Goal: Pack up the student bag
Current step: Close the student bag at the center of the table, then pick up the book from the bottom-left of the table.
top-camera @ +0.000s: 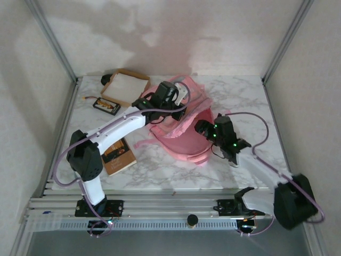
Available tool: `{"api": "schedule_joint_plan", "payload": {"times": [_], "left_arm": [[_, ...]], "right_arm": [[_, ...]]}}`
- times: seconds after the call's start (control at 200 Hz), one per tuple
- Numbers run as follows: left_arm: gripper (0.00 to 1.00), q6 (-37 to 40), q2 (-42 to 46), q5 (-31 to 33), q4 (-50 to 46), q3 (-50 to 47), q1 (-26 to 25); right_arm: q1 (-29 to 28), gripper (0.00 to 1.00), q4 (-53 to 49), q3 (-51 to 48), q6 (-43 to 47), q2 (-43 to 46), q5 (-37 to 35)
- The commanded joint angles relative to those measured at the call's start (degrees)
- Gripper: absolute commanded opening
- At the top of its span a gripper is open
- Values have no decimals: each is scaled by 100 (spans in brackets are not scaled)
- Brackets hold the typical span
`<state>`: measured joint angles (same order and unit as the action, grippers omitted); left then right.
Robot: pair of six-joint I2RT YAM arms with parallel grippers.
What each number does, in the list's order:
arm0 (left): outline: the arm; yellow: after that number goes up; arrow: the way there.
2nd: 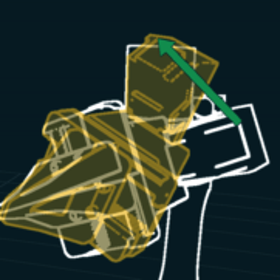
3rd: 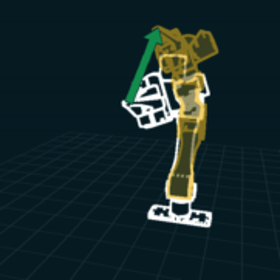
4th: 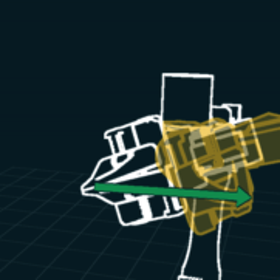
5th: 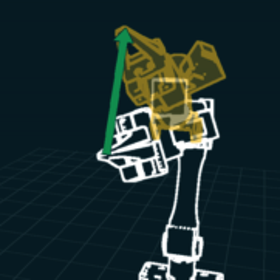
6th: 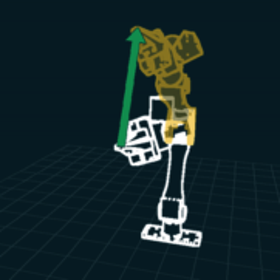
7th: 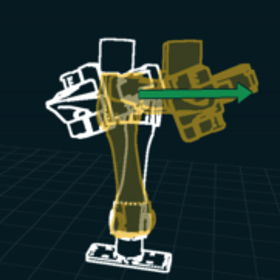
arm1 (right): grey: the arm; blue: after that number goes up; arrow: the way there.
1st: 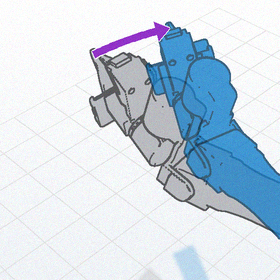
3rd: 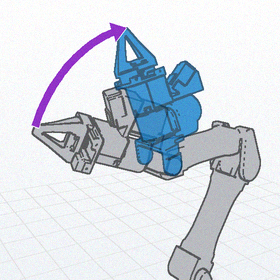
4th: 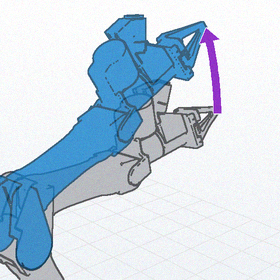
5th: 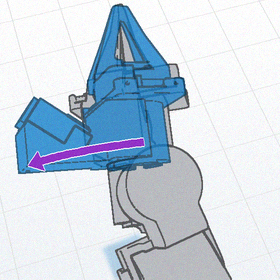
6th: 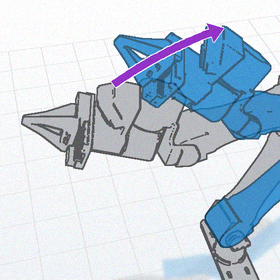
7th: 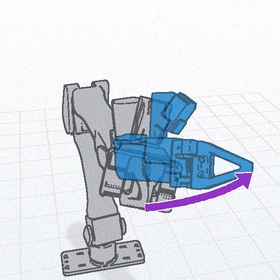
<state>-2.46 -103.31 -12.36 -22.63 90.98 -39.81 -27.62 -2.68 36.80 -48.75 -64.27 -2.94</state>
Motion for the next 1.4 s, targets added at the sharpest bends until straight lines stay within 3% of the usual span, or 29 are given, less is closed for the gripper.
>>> {"api": "schedule_joint_plan", "payload": {"times": [0.0, 0.12, 0.26, 0.411, 0.566, 0.666, 0.736, 0.886, 0.971, 1.202, 1.397], "left_arm": [[15, -764, -217, -232, 738, -552, 32], [31, -1223, -123, -449, 884, -966, 0], [58, -1904, 815, -669, 1498, -1977, 71], [77, -3003, 2459, -169, 1701, -3431, 570], [99, -3767, 3931, 889, 688, -4278, 1373], [100, -4175, 4530, 1008, 75, -4813, 2126], [100, -4486, 4895, 775, 136, -5389, 2615], [100, -5021, 5334, 1014, 137, -6307, 3102], [100, -5092, 5370, 828, 190, -6642, 3453], [100, -5044, 5408, 1471, -61, -6895, 3654], [99, -5057, 5372, 1543, 25, -7148, 3726]], "right_arm": [[26, 82, -1758, 67, 192, 871, -748], [28, 83, -2321, 416, 548, 1421, -610], [-120, 86, -2396, 952, 1031, 1022, 204], [-900, 90, -2121, 1352, 1105, 149, 378], [-1787, 91, -1427, 1748, 1084, -1036, 546], [-2209, 92, -911, 2087, 983, -1847, 859], [-2504, 92, -619, 2372, 928, -2434, 989], [-2871, 86, -319, 3175, 867, -3689, 1260], [-3030, 83, -244, 3577, 886, -4253, 1390], [-3265, 77, -400, 4500, 946, -5340, 1774], [-3290, 74, -760, 5074, 994, -5949, 1965]]}}
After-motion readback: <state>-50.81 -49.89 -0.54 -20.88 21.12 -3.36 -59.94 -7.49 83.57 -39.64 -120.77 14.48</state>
